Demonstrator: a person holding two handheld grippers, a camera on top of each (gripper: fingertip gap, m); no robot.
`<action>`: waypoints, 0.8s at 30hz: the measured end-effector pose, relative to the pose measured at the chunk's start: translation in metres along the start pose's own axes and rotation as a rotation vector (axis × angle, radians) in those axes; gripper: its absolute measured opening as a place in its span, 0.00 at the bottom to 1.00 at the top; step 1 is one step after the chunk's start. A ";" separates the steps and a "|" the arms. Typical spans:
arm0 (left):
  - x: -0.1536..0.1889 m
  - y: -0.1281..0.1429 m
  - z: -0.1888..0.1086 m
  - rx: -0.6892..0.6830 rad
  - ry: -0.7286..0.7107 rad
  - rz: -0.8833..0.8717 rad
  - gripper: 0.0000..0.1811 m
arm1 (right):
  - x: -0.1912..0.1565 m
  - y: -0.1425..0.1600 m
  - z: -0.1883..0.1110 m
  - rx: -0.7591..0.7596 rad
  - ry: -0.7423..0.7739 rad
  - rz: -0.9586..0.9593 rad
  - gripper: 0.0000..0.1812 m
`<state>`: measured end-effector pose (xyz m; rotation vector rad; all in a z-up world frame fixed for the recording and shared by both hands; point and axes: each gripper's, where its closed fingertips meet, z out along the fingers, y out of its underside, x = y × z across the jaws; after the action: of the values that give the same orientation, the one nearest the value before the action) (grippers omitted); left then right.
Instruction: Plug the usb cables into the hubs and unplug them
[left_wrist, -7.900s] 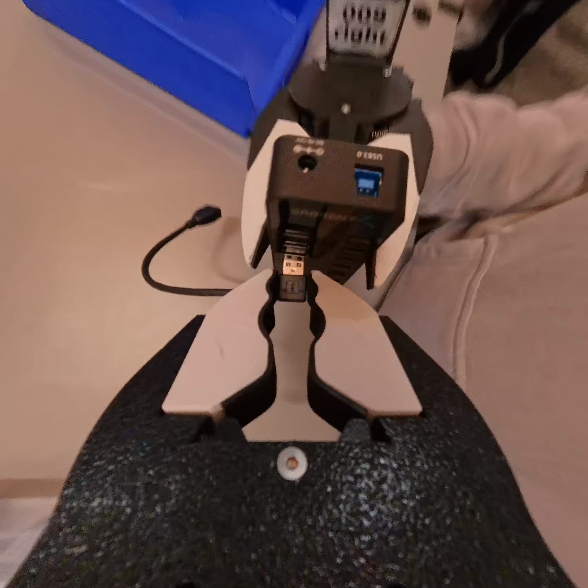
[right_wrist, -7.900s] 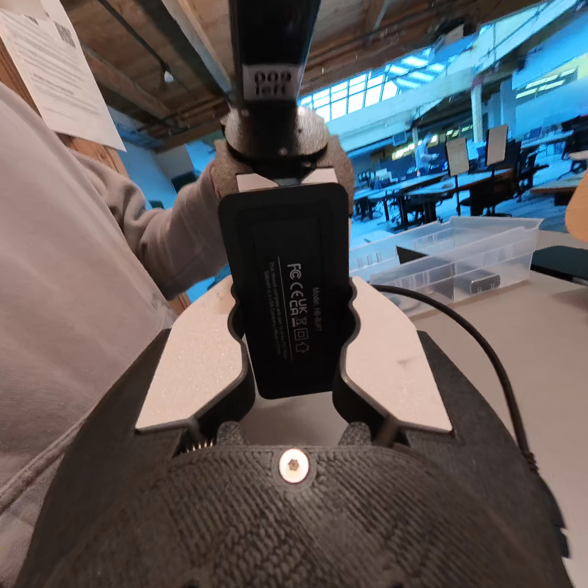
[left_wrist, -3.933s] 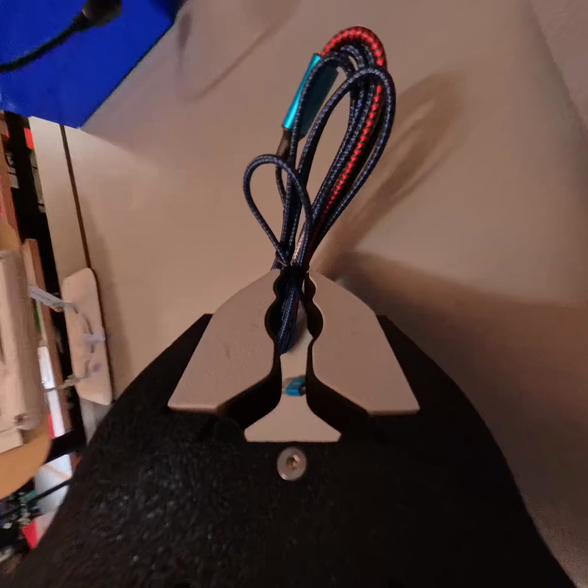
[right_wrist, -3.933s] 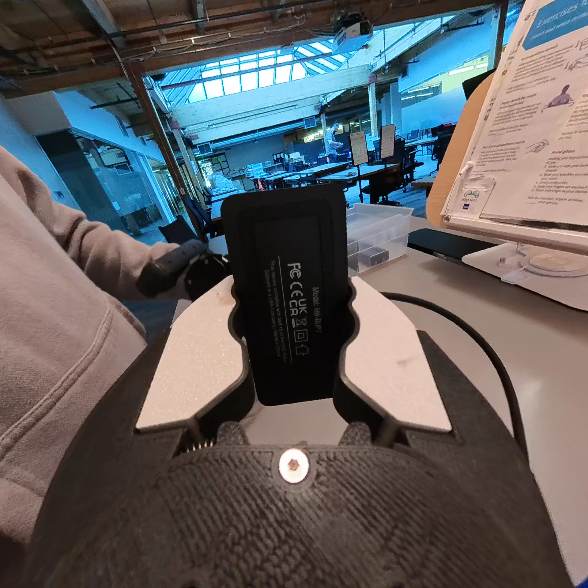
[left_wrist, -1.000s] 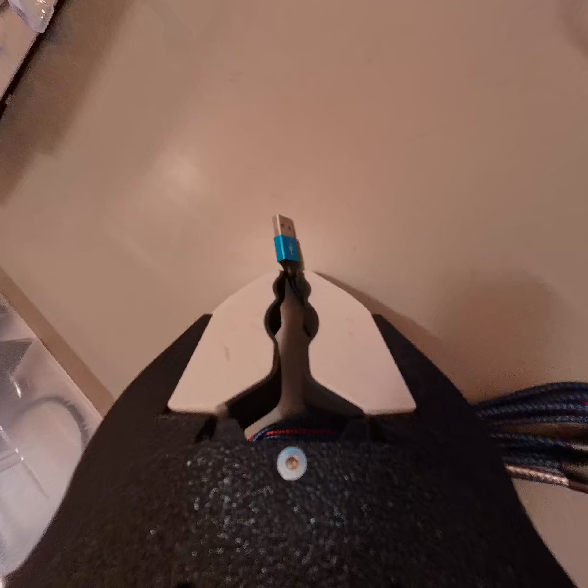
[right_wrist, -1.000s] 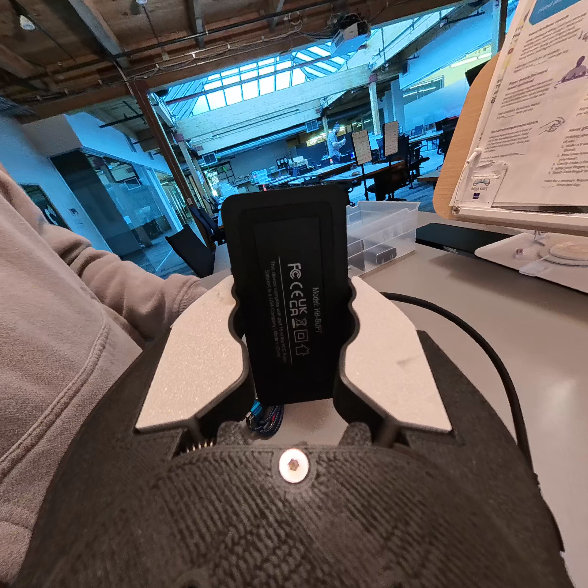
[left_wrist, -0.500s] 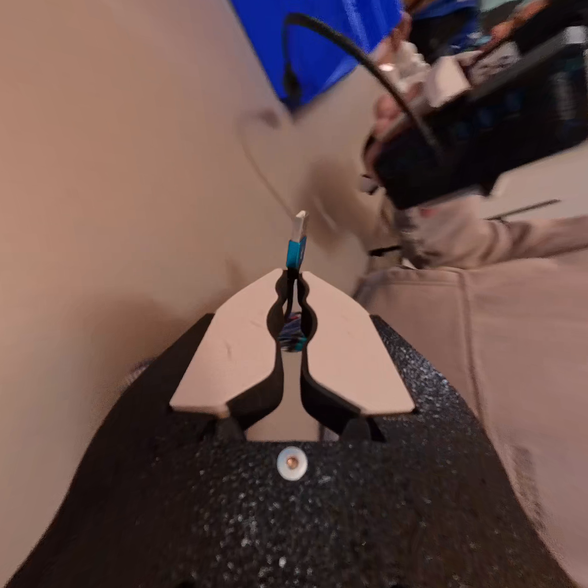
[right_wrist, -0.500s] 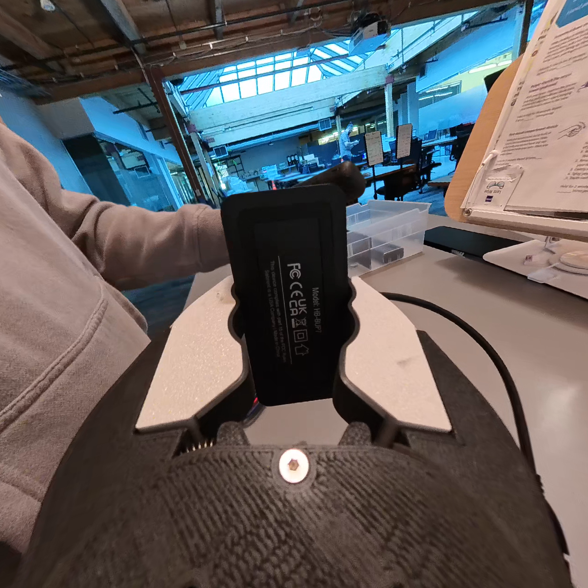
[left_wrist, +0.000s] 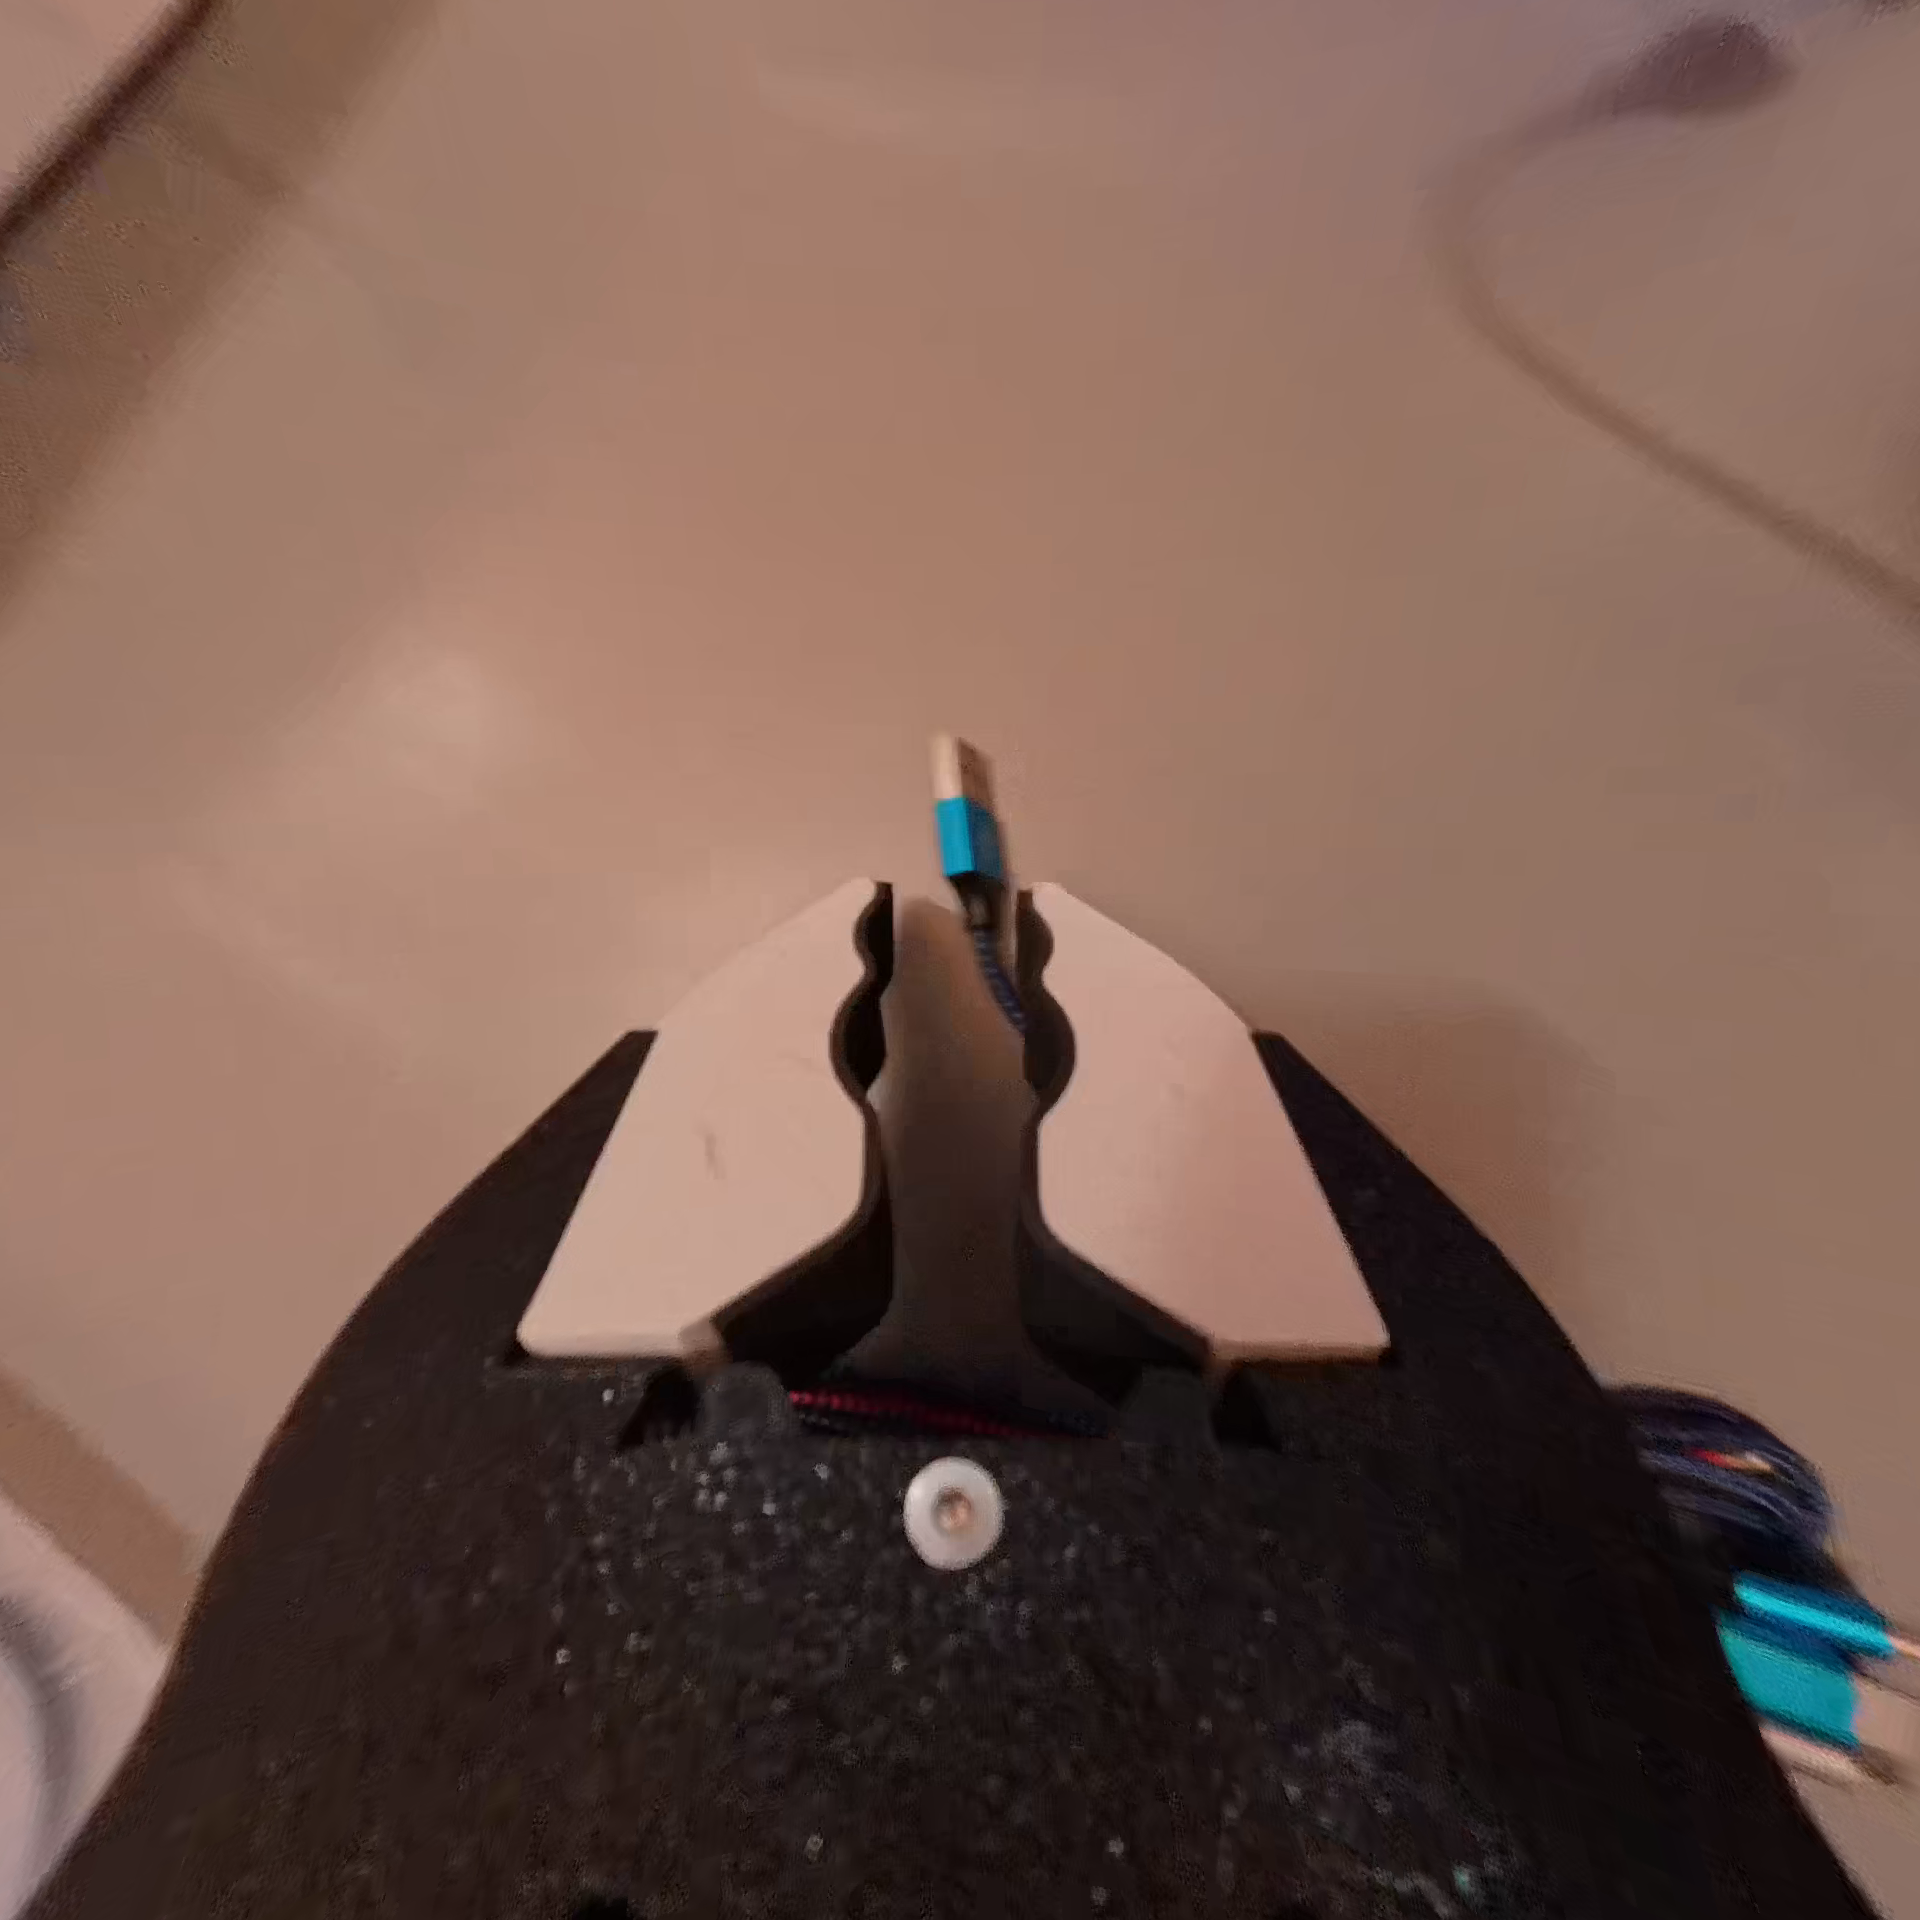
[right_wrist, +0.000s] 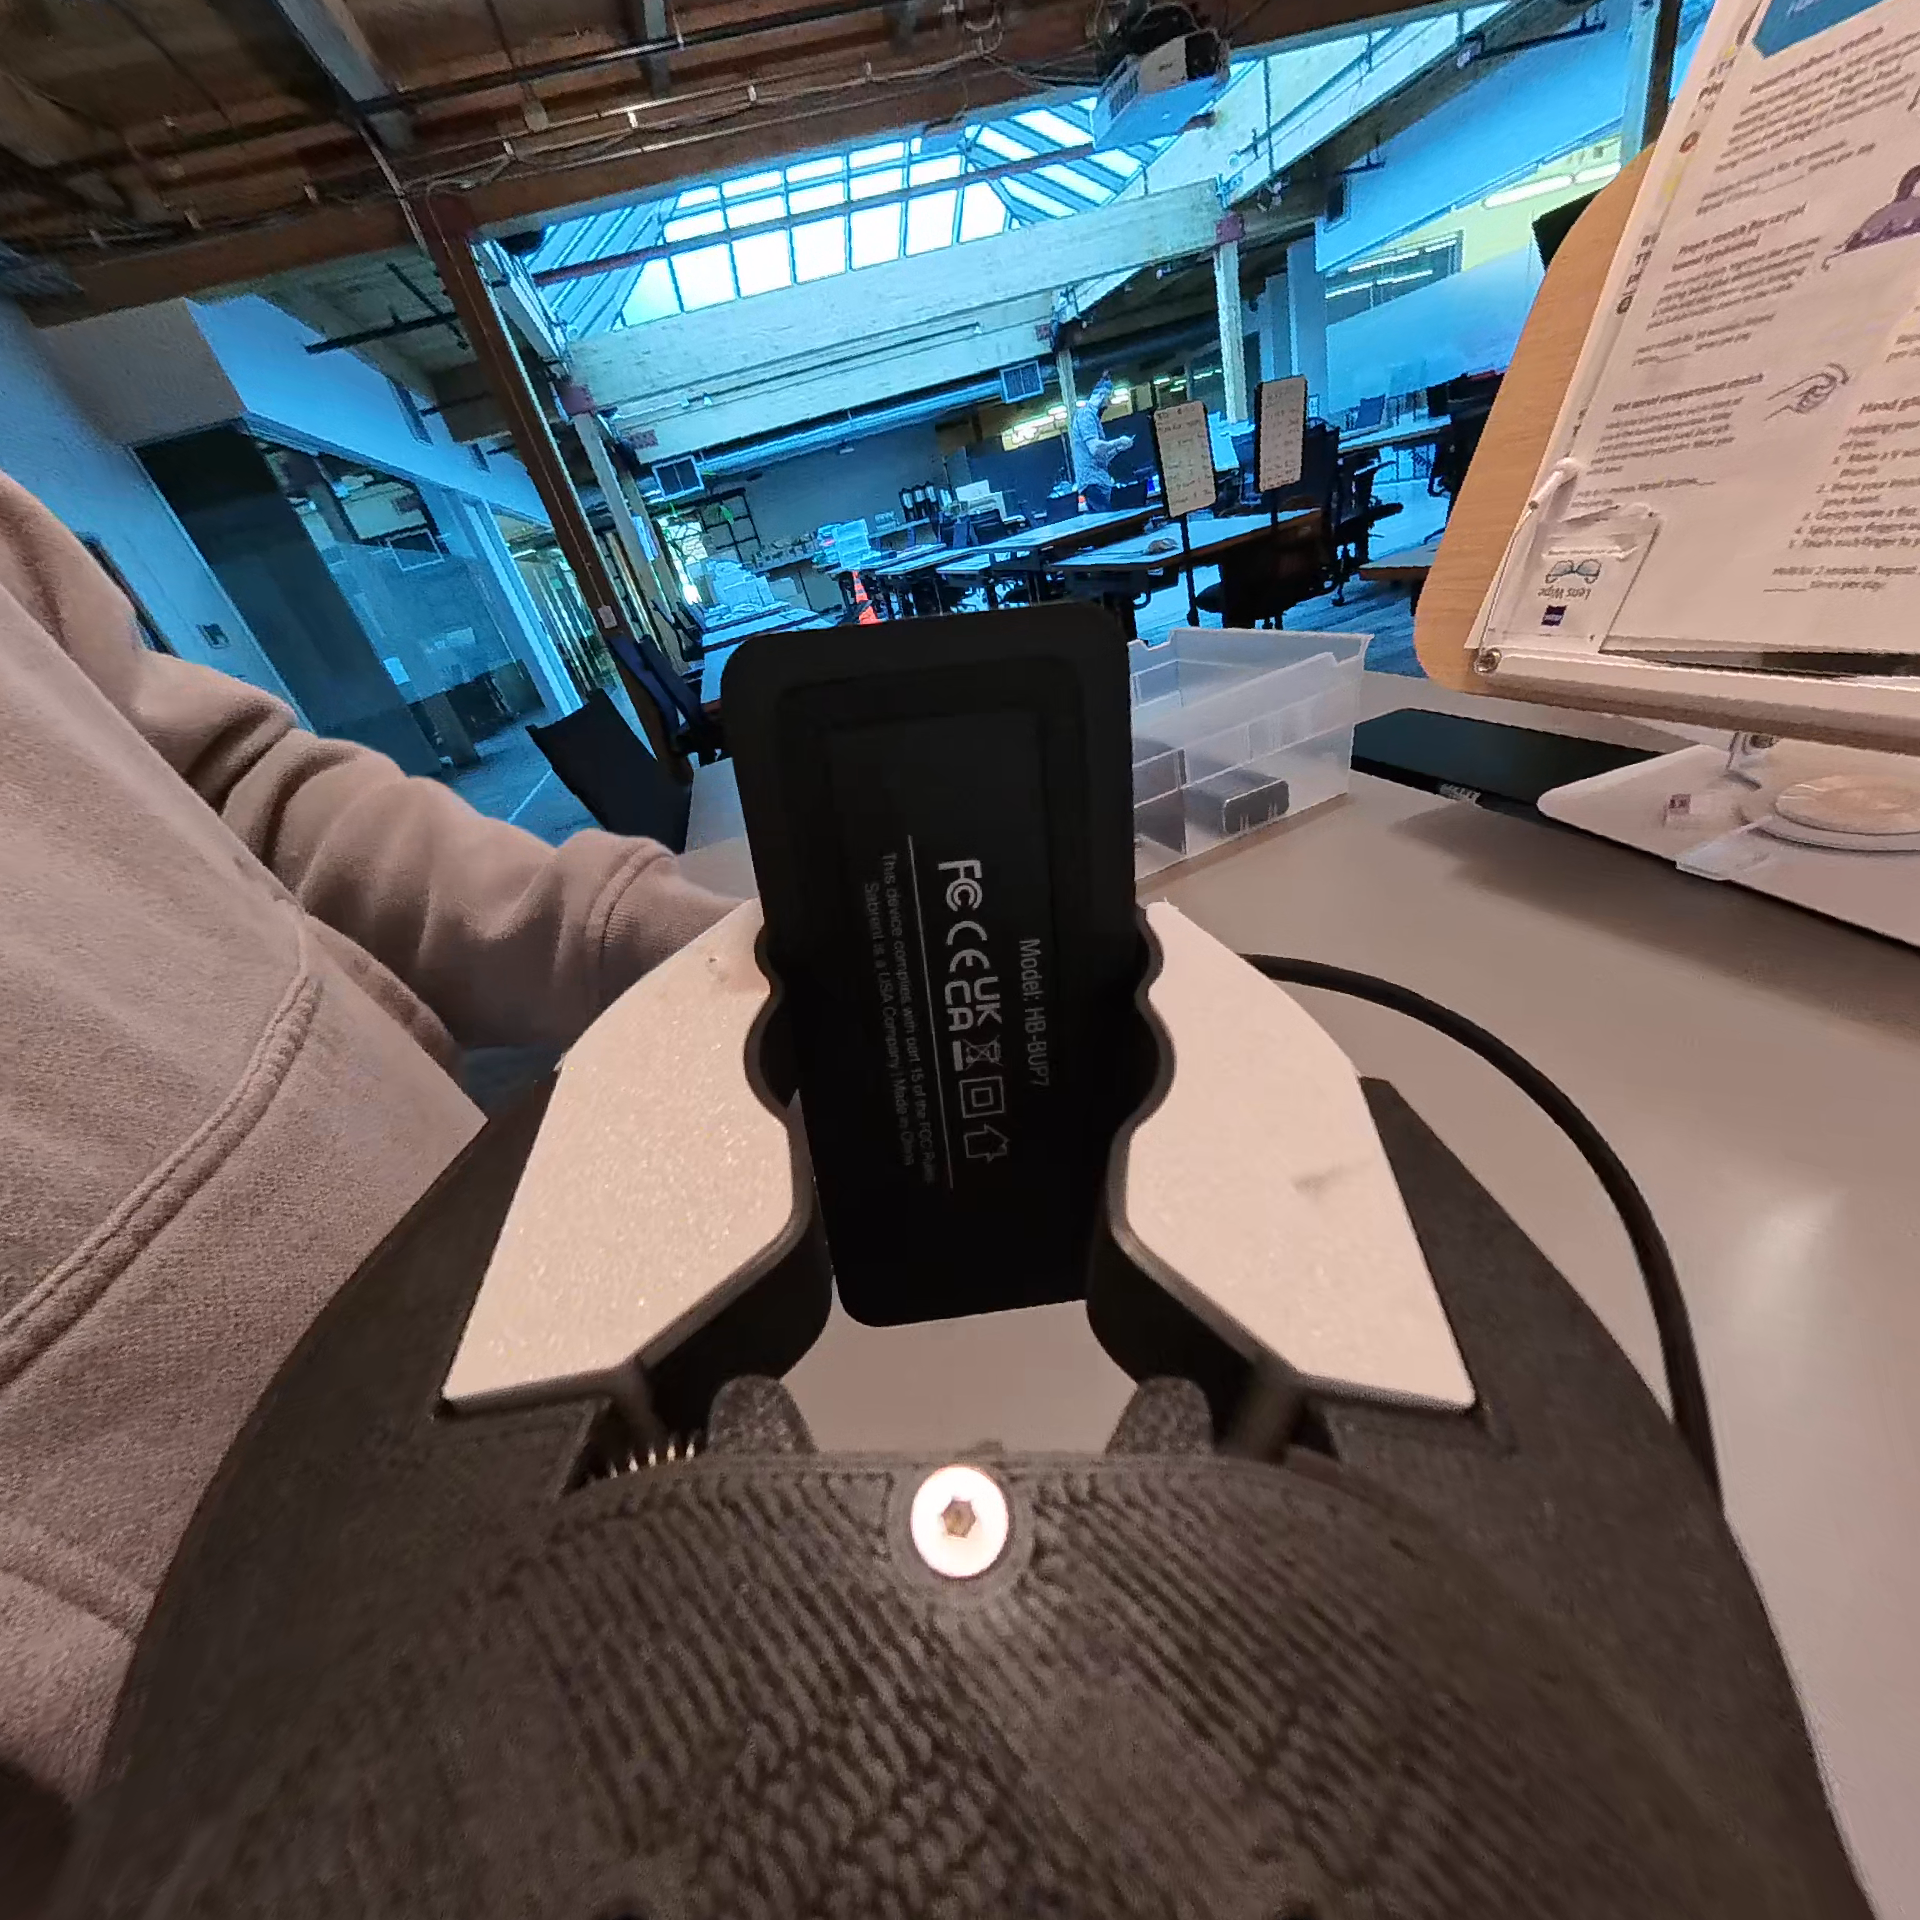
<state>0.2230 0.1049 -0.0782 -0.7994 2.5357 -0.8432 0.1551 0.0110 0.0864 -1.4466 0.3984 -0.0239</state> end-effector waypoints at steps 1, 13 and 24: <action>-0.002 -0.002 -0.001 0.014 -0.048 0.050 0.13 | 0.000 0.000 -0.001 0.002 0.000 0.001 0.34; -0.002 0.008 -0.001 -0.098 -0.352 0.506 0.05 | 0.003 0.006 -0.004 0.015 -0.013 0.021 0.34; -0.004 0.009 0.003 -0.079 -0.248 0.186 0.02 | 0.005 0.007 -0.002 0.013 -0.030 0.032 0.34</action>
<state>0.2243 0.1121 -0.0856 -0.6357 2.3883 -0.5508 0.1581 0.0087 0.0784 -1.4257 0.3959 0.0203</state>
